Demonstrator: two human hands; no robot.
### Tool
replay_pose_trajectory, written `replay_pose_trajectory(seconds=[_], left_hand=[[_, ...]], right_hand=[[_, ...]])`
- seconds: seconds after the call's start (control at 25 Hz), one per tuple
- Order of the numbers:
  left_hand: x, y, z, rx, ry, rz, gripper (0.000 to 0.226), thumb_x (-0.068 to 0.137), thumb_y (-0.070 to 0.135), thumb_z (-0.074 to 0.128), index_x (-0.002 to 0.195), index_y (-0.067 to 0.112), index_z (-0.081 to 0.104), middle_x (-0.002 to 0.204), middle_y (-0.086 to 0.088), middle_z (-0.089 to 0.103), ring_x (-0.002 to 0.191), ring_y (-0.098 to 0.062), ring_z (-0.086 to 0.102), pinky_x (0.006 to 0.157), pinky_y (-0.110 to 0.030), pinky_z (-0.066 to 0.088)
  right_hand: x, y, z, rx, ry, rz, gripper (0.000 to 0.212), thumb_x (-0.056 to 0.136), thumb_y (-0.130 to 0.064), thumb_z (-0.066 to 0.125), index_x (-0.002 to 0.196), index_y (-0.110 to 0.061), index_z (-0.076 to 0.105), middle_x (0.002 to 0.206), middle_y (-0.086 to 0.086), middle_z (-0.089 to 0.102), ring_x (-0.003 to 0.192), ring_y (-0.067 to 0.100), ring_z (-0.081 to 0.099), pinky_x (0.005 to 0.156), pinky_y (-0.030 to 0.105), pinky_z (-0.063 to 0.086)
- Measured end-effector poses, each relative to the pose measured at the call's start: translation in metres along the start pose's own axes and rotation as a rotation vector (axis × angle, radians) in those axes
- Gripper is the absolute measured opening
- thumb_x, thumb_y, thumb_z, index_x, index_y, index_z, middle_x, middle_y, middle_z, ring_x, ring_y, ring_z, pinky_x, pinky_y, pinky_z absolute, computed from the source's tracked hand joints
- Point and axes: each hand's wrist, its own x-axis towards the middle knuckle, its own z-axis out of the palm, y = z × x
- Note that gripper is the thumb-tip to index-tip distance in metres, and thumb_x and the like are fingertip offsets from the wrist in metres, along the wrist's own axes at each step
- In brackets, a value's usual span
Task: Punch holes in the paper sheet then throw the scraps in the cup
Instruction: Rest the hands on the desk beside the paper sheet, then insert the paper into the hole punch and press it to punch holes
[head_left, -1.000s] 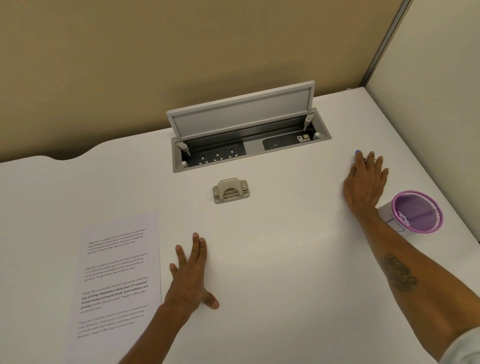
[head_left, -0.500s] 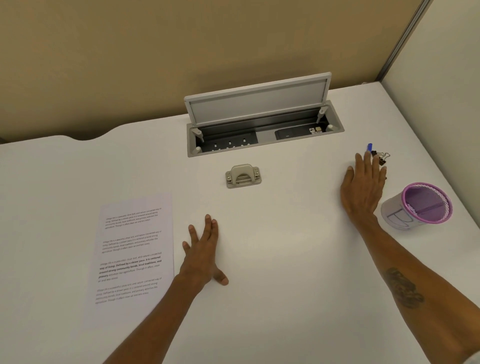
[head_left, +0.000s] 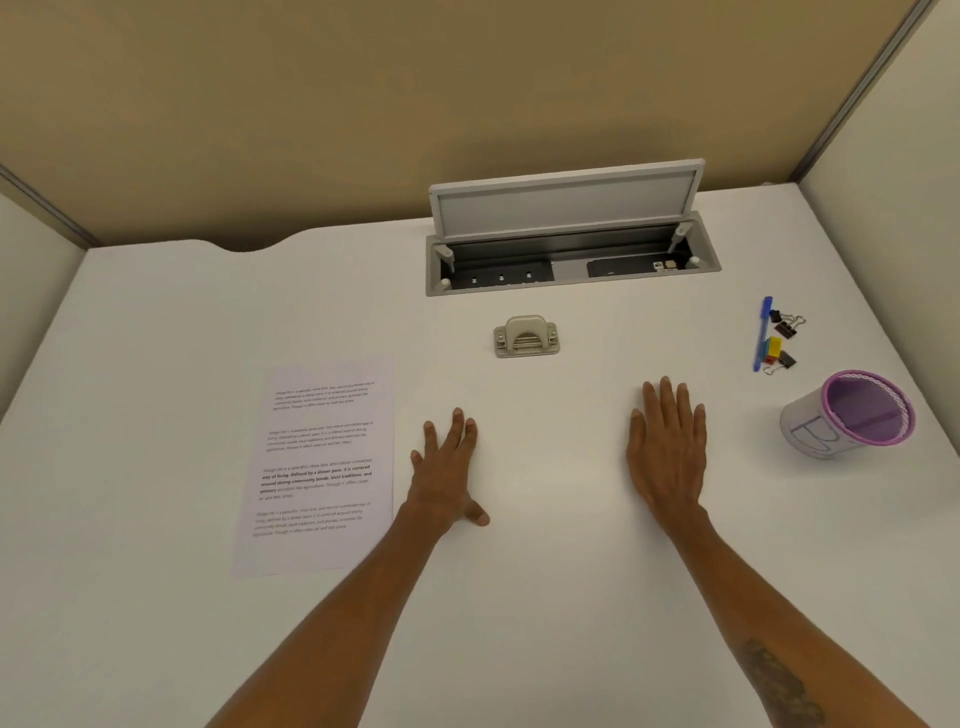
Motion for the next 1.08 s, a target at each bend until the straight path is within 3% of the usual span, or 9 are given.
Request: replay_pose_trajectory(seconds=[0.24,0.48,0.6,0.8,0.92,1.08], left_hand=[[-0.017,0.003,0.008,-0.025,0.009,0.005,0.117,0.079,0.032,0.082,0.159,0.012,-0.001,0.167,-0.001,-0.017,0.153,-0.04,-0.011,0.121,-0.06,0.016],[-0.029,-0.002,0.017,-0.053,0.05,0.044,0.103,0.088,0.031,0.073,0.16,0.012,0.002,0.168,-0.003,-0.013,0.153,-0.038,-0.011,0.123,-0.056,0.012],[-0.034,-0.013,0.018,-0.201,0.14,0.06,0.088,0.092,0.026,0.068,0.16,0.015,0.012,0.169,0.0,0.002,0.156,-0.028,0.0,0.124,-0.046,0.017],[-0.06,-0.062,0.01,-0.387,0.451,-0.027,0.059,0.097,0.023,0.06,0.152,0.017,0.039,0.158,0.003,0.037,0.145,-0.016,0.03,0.118,-0.03,0.028],[-0.077,-0.107,-0.001,-0.462,0.568,-0.155,0.051,0.098,0.02,0.059,0.147,0.017,0.046,0.152,0.002,0.045,0.14,-0.02,0.037,0.116,-0.035,0.033],[-0.093,-0.163,-0.009,-0.655,0.667,-0.398,0.052,0.096,0.016,0.061,0.145,0.012,0.045,0.148,-0.005,0.046,0.134,-0.027,0.041,0.11,-0.041,0.039]], right_hand=[[-0.05,-0.063,-0.008,0.023,-0.094,-0.074,0.053,0.105,-0.029,0.026,0.152,-0.011,0.04,0.161,0.013,0.034,0.153,0.029,0.024,0.125,0.048,0.015],[-0.06,-0.109,-0.021,0.084,-0.147,-0.176,0.047,0.107,-0.022,0.036,0.153,-0.01,0.038,0.162,0.013,0.03,0.154,0.029,0.02,0.126,0.045,0.013],[-0.066,-0.128,-0.019,0.198,-0.193,-0.179,0.046,0.106,-0.016,0.04,0.151,-0.006,0.04,0.161,0.013,0.034,0.152,0.029,0.025,0.125,0.043,0.019],[-0.083,-0.173,-0.019,0.525,-0.239,-0.048,0.042,0.102,-0.008,0.045,0.145,-0.008,0.049,0.147,0.009,0.053,0.138,0.027,0.044,0.114,0.037,0.033],[-0.089,-0.211,-0.015,0.688,-0.304,0.01,0.039,0.099,-0.002,0.046,0.137,-0.008,0.056,0.133,0.008,0.063,0.124,0.025,0.055,0.109,0.039,0.042],[-0.09,-0.255,-0.004,0.9,-0.56,0.307,0.042,0.094,0.0,0.047,0.131,-0.012,0.062,0.124,0.005,0.068,0.117,0.022,0.062,0.104,0.04,0.049]])
